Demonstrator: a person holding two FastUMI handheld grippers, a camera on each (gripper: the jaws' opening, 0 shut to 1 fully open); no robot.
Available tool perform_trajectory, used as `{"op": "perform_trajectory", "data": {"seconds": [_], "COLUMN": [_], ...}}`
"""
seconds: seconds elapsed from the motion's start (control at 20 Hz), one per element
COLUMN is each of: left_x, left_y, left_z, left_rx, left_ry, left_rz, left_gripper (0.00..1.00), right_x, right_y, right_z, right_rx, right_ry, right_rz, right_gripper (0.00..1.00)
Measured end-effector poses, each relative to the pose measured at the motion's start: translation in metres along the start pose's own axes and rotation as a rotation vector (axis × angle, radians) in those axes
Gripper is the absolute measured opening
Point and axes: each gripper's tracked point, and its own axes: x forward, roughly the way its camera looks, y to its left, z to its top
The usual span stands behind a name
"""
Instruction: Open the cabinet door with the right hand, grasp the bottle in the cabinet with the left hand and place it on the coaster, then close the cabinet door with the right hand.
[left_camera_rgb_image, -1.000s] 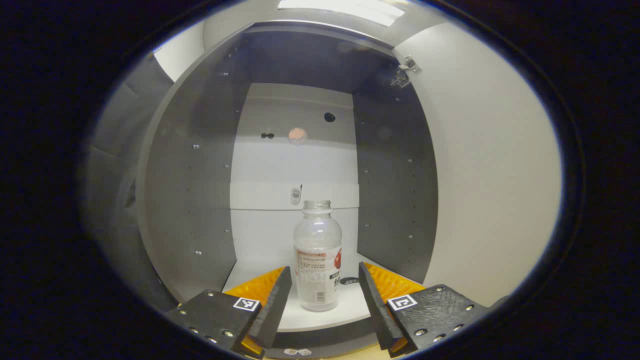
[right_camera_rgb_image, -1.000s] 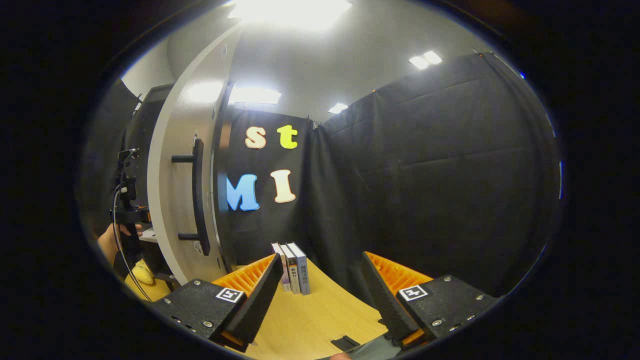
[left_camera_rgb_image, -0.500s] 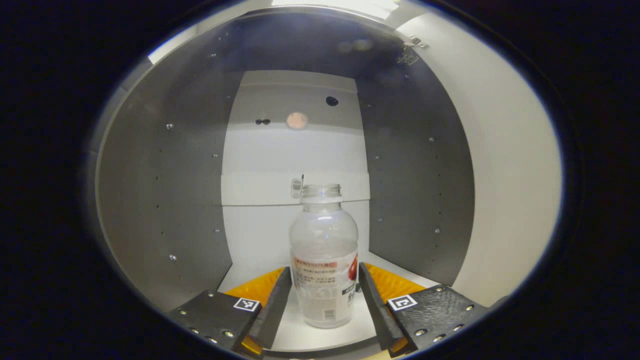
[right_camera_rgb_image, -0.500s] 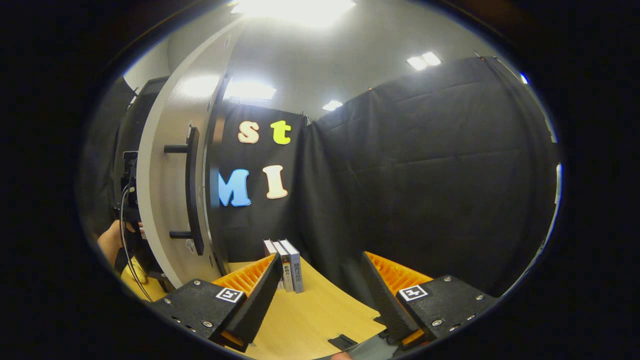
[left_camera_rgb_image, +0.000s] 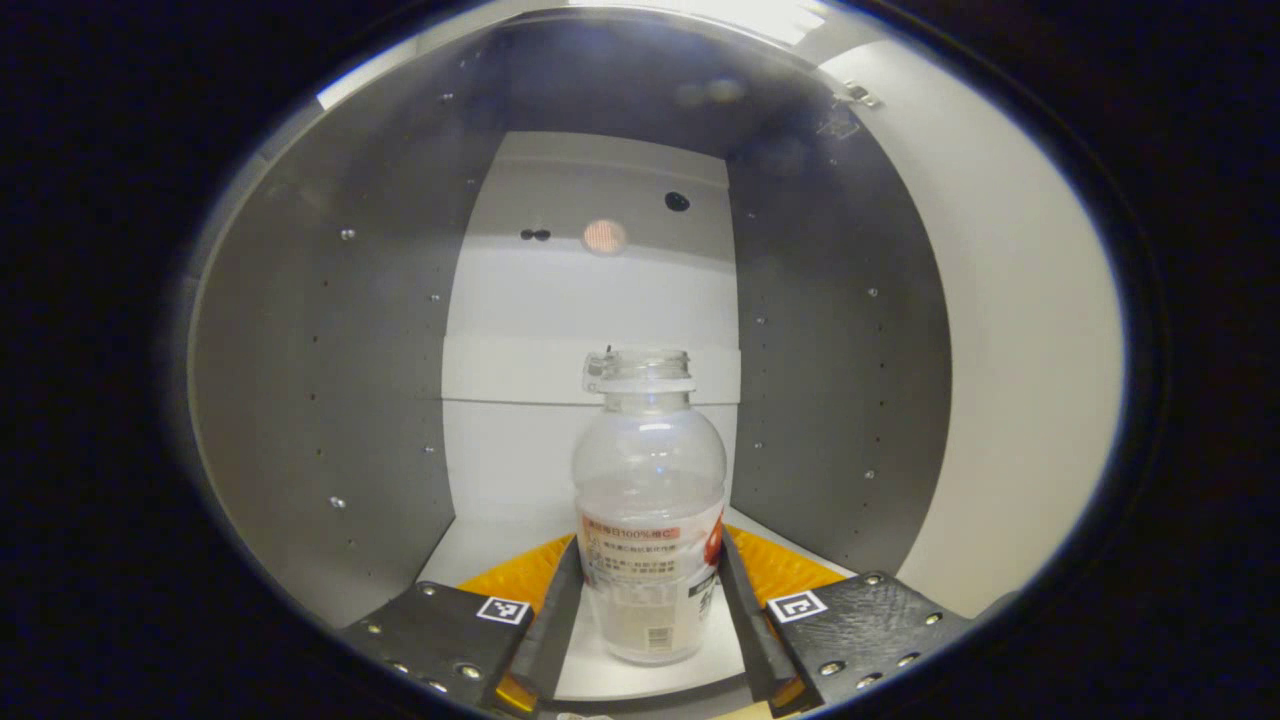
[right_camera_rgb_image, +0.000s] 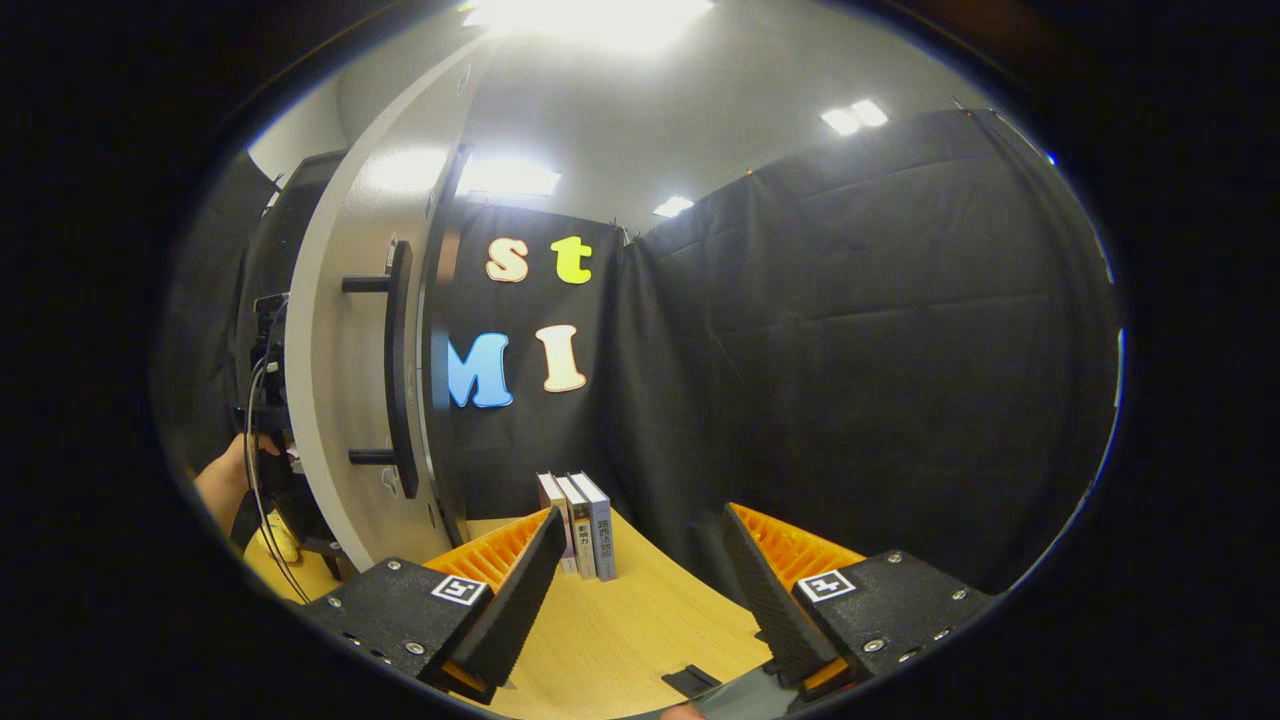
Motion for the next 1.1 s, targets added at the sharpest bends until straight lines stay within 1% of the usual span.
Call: {"op": "perform_trajectory", "data": {"seconds": [0.2,0.6,0.85,1.1], "left_x": [-0.032,-0.101,-0.141,-0.181], "left_y": [0.001,-0.003,-0.005,-0.005], "left_z": [0.015,0.026,0.023,0.008], "left_rx": [0.009,0.01,0.019,0.016], "left_ry": [-0.019,-0.042,-0.048,-0.035], "left_rz": [0.027,0.068,0.088,0.115], "left_gripper": [0.71,0.71,0.71,0.71], "right_x": [-0.005,-0.015,-0.021,-0.027], "right_y": [-0.008,-0.03,-0.036,-0.036], "right_z": [-0.002,0.001,0.001,0.0], "right_rx": [0.012,0.051,0.048,0.032], "right_ry": [0.005,0.002,0.006,0.004], "right_rz": [0.047,0.115,0.166,0.222], "right_gripper": [0.96,0.97,0.96,0.96]}}
